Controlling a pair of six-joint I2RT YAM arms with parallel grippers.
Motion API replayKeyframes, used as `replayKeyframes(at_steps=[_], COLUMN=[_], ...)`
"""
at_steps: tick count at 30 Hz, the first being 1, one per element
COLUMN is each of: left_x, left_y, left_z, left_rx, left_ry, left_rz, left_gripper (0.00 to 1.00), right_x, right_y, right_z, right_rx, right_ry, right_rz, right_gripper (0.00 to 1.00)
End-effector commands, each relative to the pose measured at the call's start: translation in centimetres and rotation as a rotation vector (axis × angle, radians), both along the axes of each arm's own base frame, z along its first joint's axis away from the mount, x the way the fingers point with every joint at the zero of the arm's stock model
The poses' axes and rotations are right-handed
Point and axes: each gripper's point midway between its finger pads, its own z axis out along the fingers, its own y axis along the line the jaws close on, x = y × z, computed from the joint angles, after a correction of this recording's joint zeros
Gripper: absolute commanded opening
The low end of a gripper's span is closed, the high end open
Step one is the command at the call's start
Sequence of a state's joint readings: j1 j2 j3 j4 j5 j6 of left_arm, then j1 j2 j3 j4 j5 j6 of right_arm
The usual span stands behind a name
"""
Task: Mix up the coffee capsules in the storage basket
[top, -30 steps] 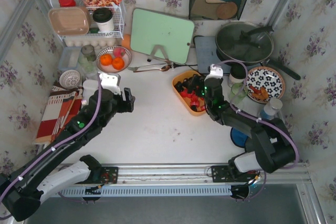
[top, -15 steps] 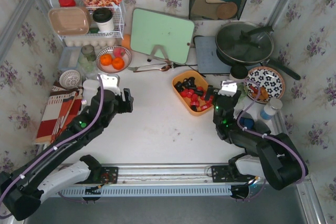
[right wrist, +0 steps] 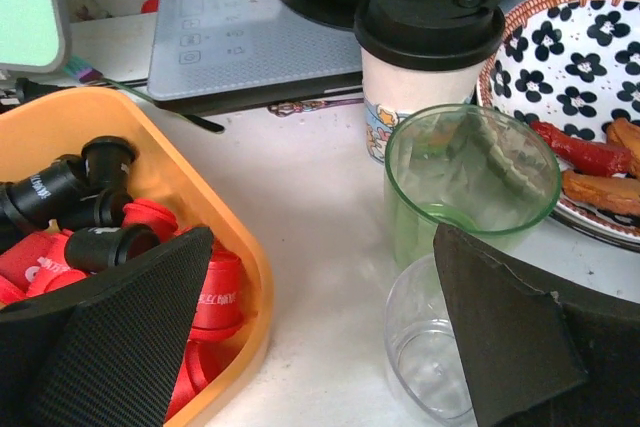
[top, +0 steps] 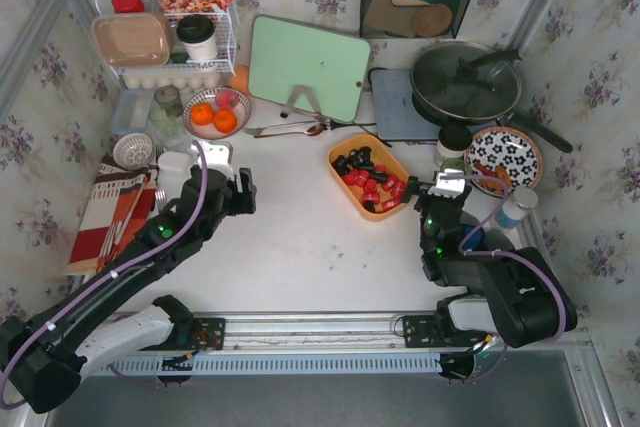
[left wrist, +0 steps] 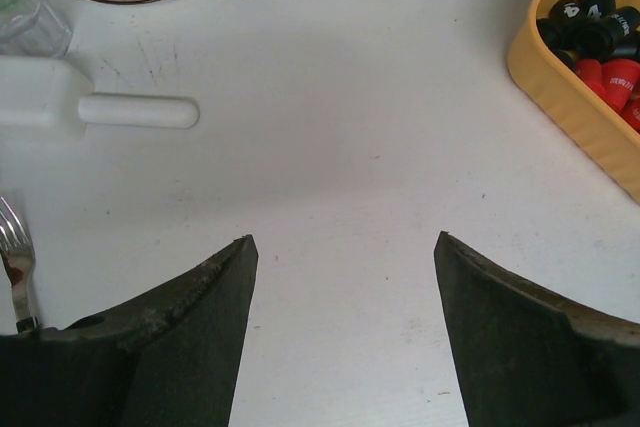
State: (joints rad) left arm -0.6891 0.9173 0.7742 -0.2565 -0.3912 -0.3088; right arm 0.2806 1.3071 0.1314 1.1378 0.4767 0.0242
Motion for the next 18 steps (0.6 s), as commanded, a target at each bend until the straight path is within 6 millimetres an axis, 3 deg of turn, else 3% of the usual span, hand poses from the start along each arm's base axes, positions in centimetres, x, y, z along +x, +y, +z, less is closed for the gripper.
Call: replayKeyframes(at_steps=[1, 8, 15, 18], left_x=[0.7, 0.9, 1.1, 1.3], left_y=[-0.6, -0.9, -0.7, -0.9], left_z=[0.7, 0.2, -0.1, -0.3], left_rx=[-0.029, -0.027, -0.008, -0.005], left_ry=[-0.022, -0.004, -0.003, -0.001], left_rz=[0.005, 0.003, 0.011, 0.009], left_gripper=[0.74, 0.74, 0.74, 0.74], right_x=[0.3, 0.4, 2.4, 3.3], right_y=[1.4, 2.6, 3.6, 5.3], right_z=[1.7, 2.0, 4.1, 4.6], right_rx=[0.021, -0.004, 0.026, 0.041], right_ry=[-0.073, -0.076, 0.02, 0.063], right_rz=[0.093, 0.192, 0.211, 0.286], right_gripper=[1.0, 1.0, 1.0, 1.0])
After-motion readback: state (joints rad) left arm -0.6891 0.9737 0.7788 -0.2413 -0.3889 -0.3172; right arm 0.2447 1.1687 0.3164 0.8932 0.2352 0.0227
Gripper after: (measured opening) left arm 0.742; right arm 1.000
